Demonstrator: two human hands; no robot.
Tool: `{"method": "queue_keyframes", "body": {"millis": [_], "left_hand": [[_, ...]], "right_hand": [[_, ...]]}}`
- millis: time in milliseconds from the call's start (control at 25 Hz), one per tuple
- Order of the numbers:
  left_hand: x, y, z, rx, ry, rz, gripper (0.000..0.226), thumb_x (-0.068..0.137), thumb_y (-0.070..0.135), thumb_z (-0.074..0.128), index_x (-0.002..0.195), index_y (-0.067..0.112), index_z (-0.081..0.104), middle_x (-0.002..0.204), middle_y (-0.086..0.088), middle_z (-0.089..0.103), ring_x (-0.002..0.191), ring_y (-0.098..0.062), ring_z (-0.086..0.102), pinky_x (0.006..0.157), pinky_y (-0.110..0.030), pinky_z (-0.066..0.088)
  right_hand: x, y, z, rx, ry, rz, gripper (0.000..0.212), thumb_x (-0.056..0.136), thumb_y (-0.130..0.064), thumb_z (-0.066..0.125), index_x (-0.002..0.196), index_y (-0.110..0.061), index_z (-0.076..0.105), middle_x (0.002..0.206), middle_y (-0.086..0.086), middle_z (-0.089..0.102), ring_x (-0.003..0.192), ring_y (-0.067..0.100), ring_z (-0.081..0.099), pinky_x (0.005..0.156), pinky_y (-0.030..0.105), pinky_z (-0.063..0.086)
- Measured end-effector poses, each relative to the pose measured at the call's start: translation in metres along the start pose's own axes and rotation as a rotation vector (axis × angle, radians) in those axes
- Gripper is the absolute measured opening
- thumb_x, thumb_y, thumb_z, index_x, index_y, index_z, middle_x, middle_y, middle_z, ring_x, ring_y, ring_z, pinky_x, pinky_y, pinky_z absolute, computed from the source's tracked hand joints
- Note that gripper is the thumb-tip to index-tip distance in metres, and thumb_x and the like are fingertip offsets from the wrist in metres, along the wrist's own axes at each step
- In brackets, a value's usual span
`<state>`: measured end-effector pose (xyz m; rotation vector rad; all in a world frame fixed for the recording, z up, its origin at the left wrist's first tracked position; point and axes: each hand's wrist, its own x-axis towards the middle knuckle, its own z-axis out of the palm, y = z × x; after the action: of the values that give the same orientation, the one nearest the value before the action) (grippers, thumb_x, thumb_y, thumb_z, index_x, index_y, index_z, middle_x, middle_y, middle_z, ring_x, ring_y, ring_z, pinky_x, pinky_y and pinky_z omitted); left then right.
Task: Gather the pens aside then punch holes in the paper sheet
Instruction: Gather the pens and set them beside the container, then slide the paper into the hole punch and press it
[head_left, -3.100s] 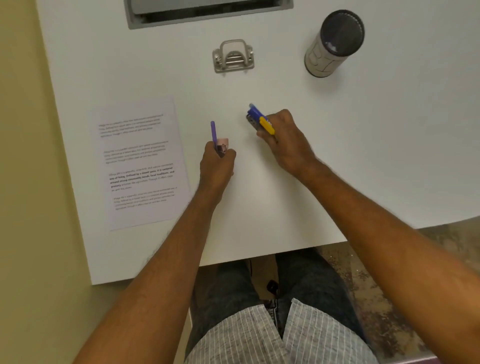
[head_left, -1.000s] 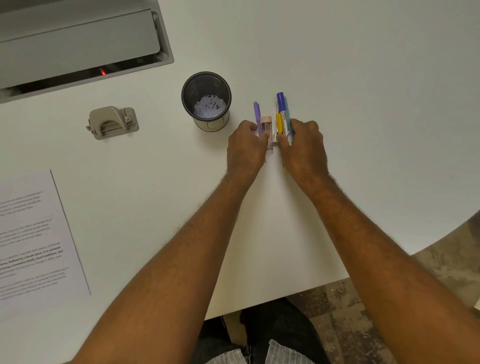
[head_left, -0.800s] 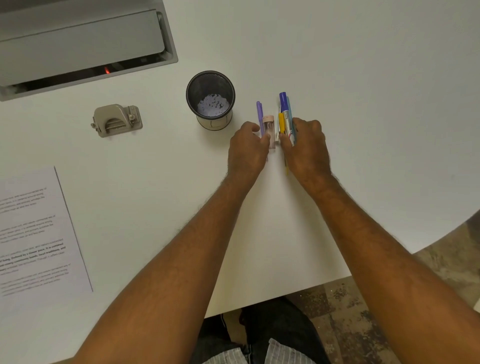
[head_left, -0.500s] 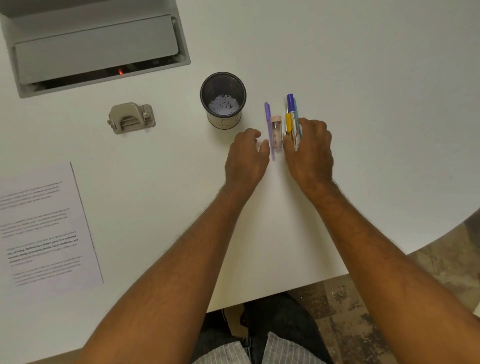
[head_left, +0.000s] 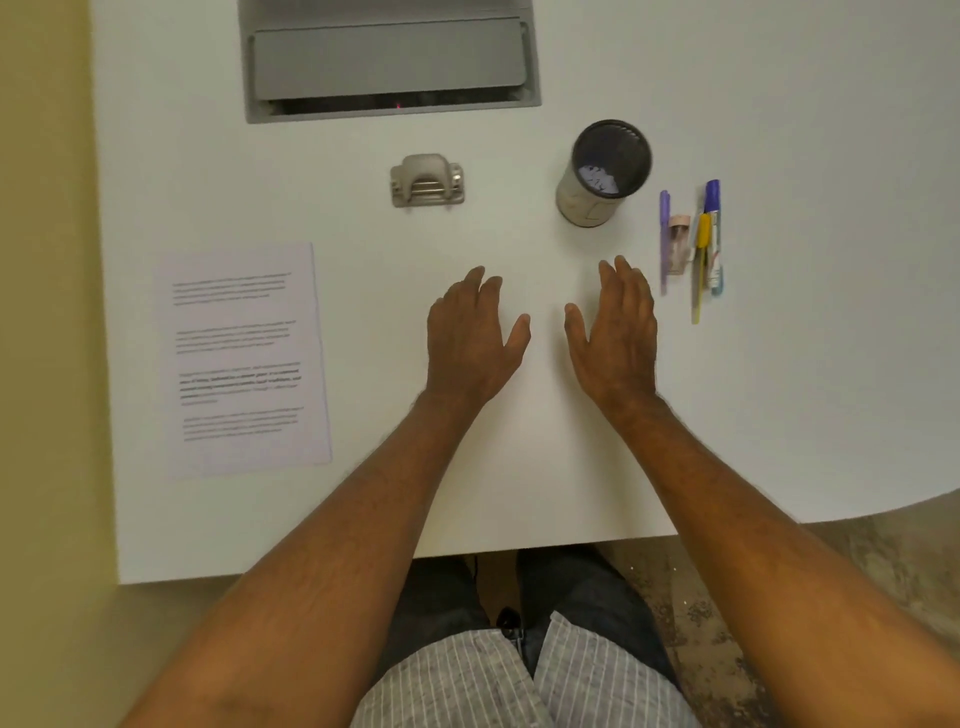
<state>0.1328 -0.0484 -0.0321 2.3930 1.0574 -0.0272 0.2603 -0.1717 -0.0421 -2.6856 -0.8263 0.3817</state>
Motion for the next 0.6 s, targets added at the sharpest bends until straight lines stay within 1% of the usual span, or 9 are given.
{"method": "queue_keyframes", "body": {"millis": [320,480,600], "left_hand": [[-0.063,-0.113,-0.039,-0.008,0.041,-0.163,0.062,0.101,0.049,0.053,0.150,0.011,0.048,0.163,-0.010,0.040,0.148,-0.029,0.041,0.122,-0.047,0.031],[-0.089,-0.163,-0.055,-0.019,0.117,-0.277,0.060,0.102,0.047,0.053,0.151,0.013,0.046,0.163,-0.010,0.040,0.149,-0.029,0.039,0.123,-0.047,0.029],[-0.100,-0.194,-0.065,-0.019,0.172,-0.359,0.057,0.102,0.042,0.056,0.151,0.013,0.047,0.162,-0.011,0.041,0.149,-0.029,0.039,0.123,-0.047,0.029]], "right_hand": [[-0.062,-0.101,0.055,0.055,-0.139,-0.141,0.064,0.108,-0.041,0.047,0.162,-0.012,0.027,0.171,0.008,0.024,0.160,0.028,0.018,0.128,0.045,0.023],[-0.077,-0.153,0.080,0.105,-0.205,-0.255,0.064,0.107,-0.040,0.049,0.161,-0.011,0.029,0.168,0.008,0.030,0.156,0.026,0.025,0.127,0.043,0.029],[-0.075,-0.189,0.093,0.154,-0.258,-0.330,0.062,0.106,-0.037,0.052,0.159,-0.014,0.032,0.164,0.006,0.036,0.152,0.024,0.032,0.122,0.041,0.035]]}}
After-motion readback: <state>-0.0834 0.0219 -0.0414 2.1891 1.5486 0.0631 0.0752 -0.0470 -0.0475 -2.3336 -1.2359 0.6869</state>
